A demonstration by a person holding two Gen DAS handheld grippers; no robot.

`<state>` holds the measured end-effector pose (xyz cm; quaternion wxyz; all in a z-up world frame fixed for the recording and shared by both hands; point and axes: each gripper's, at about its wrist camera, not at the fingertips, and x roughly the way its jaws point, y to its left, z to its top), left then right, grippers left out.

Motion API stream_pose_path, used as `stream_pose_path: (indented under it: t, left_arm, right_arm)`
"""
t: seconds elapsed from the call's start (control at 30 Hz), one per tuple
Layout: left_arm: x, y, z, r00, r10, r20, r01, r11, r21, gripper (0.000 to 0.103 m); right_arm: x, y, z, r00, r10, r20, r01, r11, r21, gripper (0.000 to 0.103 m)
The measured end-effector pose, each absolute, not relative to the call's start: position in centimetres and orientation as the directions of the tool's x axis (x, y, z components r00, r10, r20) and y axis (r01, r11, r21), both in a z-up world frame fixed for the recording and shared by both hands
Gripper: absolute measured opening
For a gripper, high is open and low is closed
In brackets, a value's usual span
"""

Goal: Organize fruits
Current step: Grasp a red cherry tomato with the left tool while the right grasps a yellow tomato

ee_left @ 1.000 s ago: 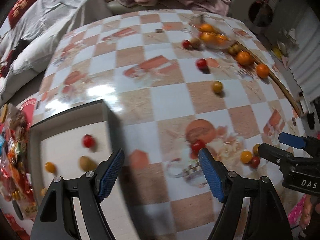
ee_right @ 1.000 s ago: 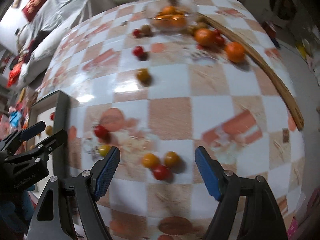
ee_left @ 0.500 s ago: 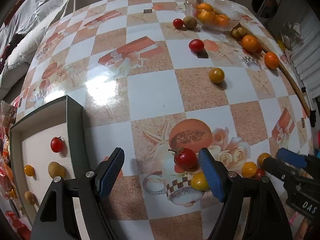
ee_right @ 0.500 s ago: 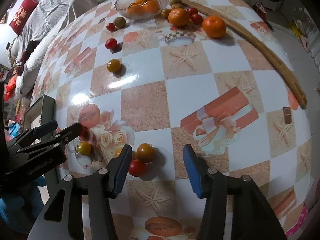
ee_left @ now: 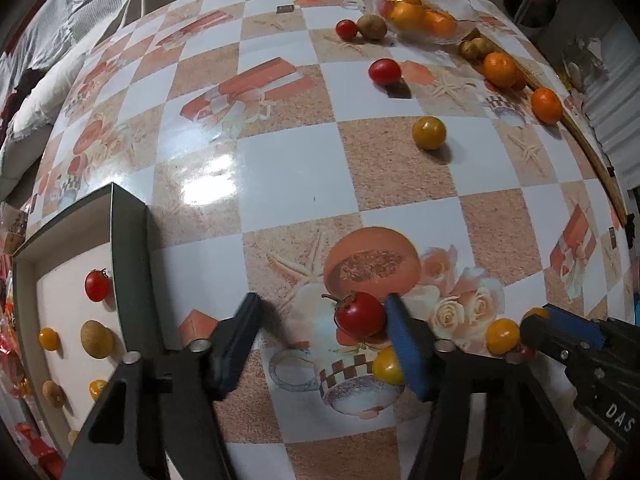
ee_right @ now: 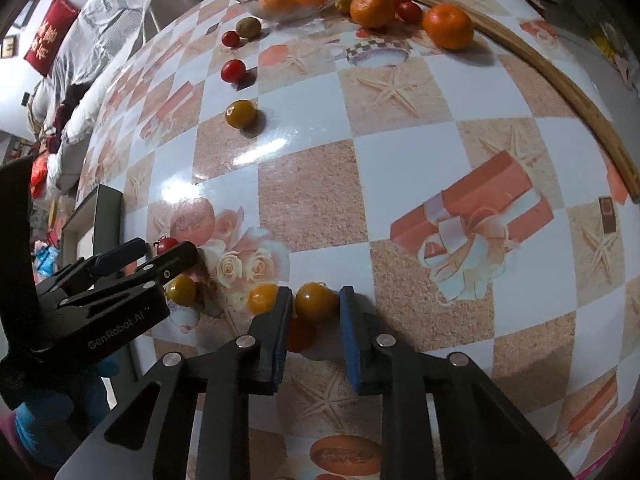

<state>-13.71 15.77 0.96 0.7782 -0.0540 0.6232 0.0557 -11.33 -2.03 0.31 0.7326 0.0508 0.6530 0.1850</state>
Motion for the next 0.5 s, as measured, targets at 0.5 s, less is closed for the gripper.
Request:
stream_pose_path:
  t: [0.5]
  left_arm:
    - [-14.8, 17.5, 3.8, 0.282, -0.037, -0.959, -0.161, 0.983, -0.085, 0.032]
  right_arm:
    - [-11.4, -2.9, 1.9, 0.119, 0.32, -0.94, -0.231, 0.929, 0.287, 0.024]
